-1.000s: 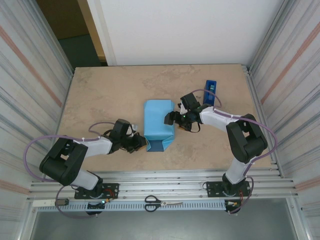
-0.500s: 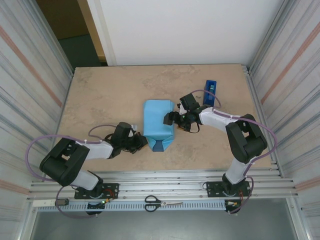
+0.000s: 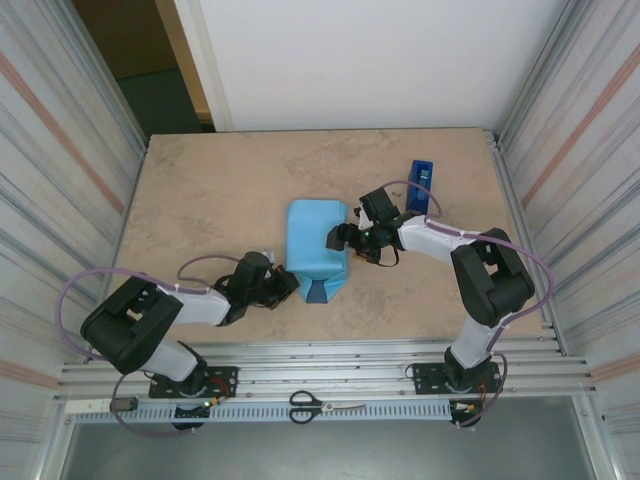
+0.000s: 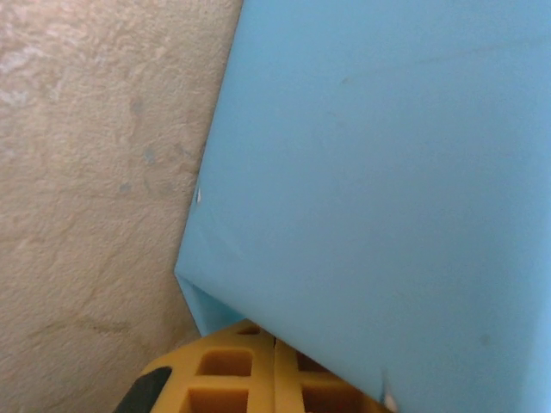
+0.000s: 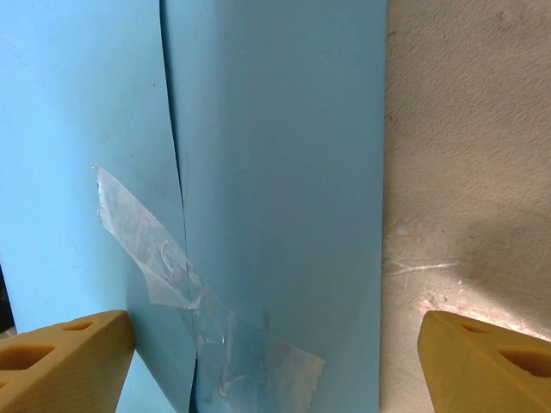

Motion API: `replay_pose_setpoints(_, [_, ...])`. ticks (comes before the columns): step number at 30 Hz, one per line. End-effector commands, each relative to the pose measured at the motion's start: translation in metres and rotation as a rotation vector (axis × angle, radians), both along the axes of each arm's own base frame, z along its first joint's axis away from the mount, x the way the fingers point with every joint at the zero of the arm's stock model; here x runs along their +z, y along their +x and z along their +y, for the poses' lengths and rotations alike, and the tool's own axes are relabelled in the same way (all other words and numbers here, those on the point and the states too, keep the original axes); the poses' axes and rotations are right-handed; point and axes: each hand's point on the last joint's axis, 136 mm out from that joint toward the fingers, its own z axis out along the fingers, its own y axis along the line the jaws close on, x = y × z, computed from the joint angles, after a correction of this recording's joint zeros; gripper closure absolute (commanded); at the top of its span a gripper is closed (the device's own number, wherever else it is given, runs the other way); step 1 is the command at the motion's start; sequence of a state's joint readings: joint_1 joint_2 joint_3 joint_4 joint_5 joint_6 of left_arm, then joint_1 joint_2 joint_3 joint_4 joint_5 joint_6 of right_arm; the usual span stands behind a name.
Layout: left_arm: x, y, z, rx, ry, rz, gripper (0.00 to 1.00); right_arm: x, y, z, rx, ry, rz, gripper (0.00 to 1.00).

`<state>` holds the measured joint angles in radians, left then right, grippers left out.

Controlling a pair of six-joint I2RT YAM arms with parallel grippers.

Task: Wrap the gift box in paper

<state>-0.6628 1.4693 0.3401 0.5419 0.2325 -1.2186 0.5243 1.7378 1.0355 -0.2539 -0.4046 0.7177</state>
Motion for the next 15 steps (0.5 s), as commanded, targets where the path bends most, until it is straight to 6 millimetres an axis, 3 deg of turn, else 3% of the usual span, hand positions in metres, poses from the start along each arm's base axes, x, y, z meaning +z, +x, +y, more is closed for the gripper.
replay_pose_setpoints(1, [-0.0044, 0.0049, 0.0044, 0.075, 0.001, -0.013, 1.00, -0.0252, -0.0238, -0.0083, 0.007, -0.062, 0.096, 0.15])
replay_pose_setpoints(15, [-0.0030, 0.0113, -0.0041, 0.136, -0.025, -0.040, 1.00, -0.0256, -0.0264, -0.0108, -0.008, -0.054, 0.101, 0.15])
